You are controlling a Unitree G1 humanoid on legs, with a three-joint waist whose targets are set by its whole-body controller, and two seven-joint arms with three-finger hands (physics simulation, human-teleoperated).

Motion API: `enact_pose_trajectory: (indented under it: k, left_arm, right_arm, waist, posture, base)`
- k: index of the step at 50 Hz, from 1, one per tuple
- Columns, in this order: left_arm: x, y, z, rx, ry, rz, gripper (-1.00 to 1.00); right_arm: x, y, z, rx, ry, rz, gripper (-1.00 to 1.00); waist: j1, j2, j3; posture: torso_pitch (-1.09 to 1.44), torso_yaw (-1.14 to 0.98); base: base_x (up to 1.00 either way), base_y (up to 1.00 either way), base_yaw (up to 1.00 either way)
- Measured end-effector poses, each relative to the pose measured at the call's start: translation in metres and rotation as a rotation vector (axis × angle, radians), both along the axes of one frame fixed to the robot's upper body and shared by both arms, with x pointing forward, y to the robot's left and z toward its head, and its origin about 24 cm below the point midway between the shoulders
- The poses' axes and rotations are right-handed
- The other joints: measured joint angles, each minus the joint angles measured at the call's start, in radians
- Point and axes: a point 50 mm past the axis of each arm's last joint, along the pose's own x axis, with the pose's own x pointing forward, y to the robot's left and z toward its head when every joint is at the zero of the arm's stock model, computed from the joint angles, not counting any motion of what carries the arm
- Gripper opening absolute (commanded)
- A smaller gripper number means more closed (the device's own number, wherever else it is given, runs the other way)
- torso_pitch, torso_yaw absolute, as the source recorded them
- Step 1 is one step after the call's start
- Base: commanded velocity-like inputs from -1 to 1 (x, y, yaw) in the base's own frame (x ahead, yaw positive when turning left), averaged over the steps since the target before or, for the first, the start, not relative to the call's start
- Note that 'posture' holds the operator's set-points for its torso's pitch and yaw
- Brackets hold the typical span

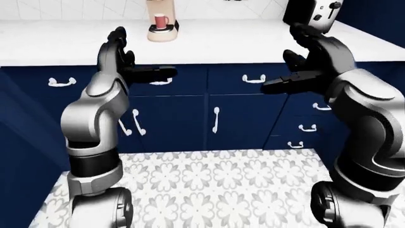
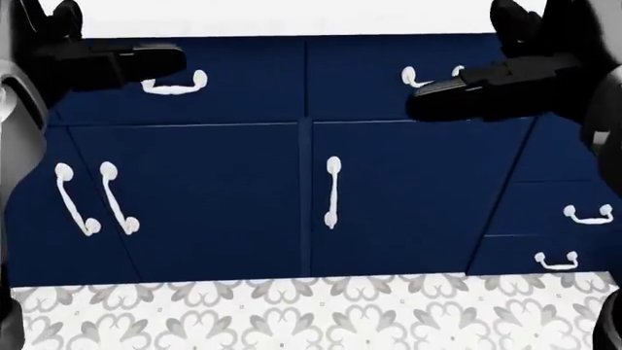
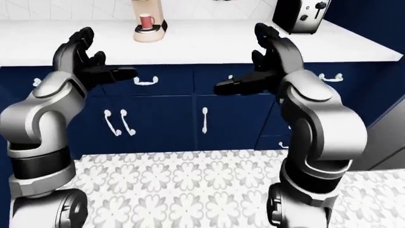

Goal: Press the button on the coffee machine to serve coffee.

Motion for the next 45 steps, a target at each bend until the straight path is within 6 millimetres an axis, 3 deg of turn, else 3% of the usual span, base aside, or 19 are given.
enact_pose_trajectory:
  k: [4, 12, 15, 20, 26, 30, 31, 34, 36, 40, 42, 45]
  left_arm:
    - [0.007, 0.001, 0.016, -0.008, -0.003, -0.005, 1.0]
    - [0.013, 0.001, 0.041, 0.005, -0.042, -0.014, 1.0]
    - [0.014, 0.001, 0.037, 0.005, -0.025, -0.015, 1.0]
    - [0.014, 0.006, 0.047, 0.002, -0.055, 0.001, 1.0]
    - [0.011, -0.004, 0.051, 0.007, -0.071, -0.038, 1.0]
    - [0.01, -0.002, 0.052, 0.007, -0.065, -0.036, 1.0]
    - [0.009, 0.001, 0.051, 0.005, -0.065, -0.026, 1.0]
    - [0.01, 0.01, 0.048, 0.003, -0.045, 0.009, 1.0]
    - [0.011, 0.013, 0.048, 0.005, -0.044, 0.019, 1.0]
    - [0.008, 0.011, 0.053, 0.01, -0.076, 0.014, 1.0]
    - [0.007, 0.008, 0.055, 0.011, -0.086, 0.005, 1.0]
    - [0.01, 0.002, 0.045, 0.015, -0.064, -0.02, 1.0]
  right_arm:
    - [0.008, -0.008, 0.02, -0.005, 0.01, -0.034, 1.0]
    - [0.005, -0.014, 0.058, -0.048, -0.059, -0.032, 1.0]
    - [0.006, -0.014, 0.059, -0.05, -0.058, -0.025, 1.0]
    - [0.002, -0.013, 0.067, -0.054, -0.087, -0.02, 1.0]
    - [0.002, -0.022, 0.062, -0.035, -0.066, -0.059, 1.0]
    - [0.0, -0.021, 0.06, -0.028, -0.076, -0.054, 1.0]
    - [0.0, -0.019, 0.057, -0.026, -0.074, -0.046, 1.0]
    - [0.003, -0.016, 0.052, -0.03, -0.043, -0.032, 1.0]
    - [0.002, -0.019, 0.052, -0.027, -0.042, -0.041, 1.0]
    - [-0.003, -0.024, 0.06, -0.026, -0.082, -0.068, 1.0]
    - [-0.006, -0.025, 0.064, -0.028, -0.105, -0.077, 1.0]
    - [-0.007, -0.03, 0.058, -0.015, -0.1, -0.098, 1.0]
  waist:
    - [0.003, 0.005, 0.012]
    - [0.001, 0.004, 0.014]
    - [-0.001, 0.002, 0.013]
    - [-0.002, -0.016, 0.007]
    - [-0.012, 0.02, 0.009]
    - [-0.01, 0.062, 0.013]
    - [-0.004, 0.049, 0.016]
    - [0.003, 0.052, 0.014]
    - [0.003, 0.041, 0.005]
    - [0.011, -0.003, 0.011]
    - [0.017, -0.042, 0.005]
    - [-0.002, -0.037, 0.017]
  posture:
    - [0.0, 0.0]
    - [0.0, 0.0]
    - [0.0, 0.0]
    - [0.0, 0.0]
    - [0.0, 0.0]
    - [0.0, 0.0]
    - [0.0, 0.0]
    - [0.0, 0.0]
    - [0.0, 0.0]
    - [0.0, 0.0]
    - [0.0, 0.0]
    - [0.0, 0.0]
  base:
    - [0.0, 0.0, 0.0]
    - [0.03, 0.0, 0.0]
    - [0.21, 0.0, 0.0]
    - [0.21, 0.0, 0.0]
    - [0.21, 0.0, 0.0]
    - [0.2, 0.0, 0.0]
    - [0.2, 0.0, 0.0]
    - [0.21, 0.0, 0.0]
    - [0.23, 0.0, 0.0]
    - [0.29, 0.0, 0.0]
    - [0.32, 0.0, 0.0]
    - [0.32, 0.0, 0.0]
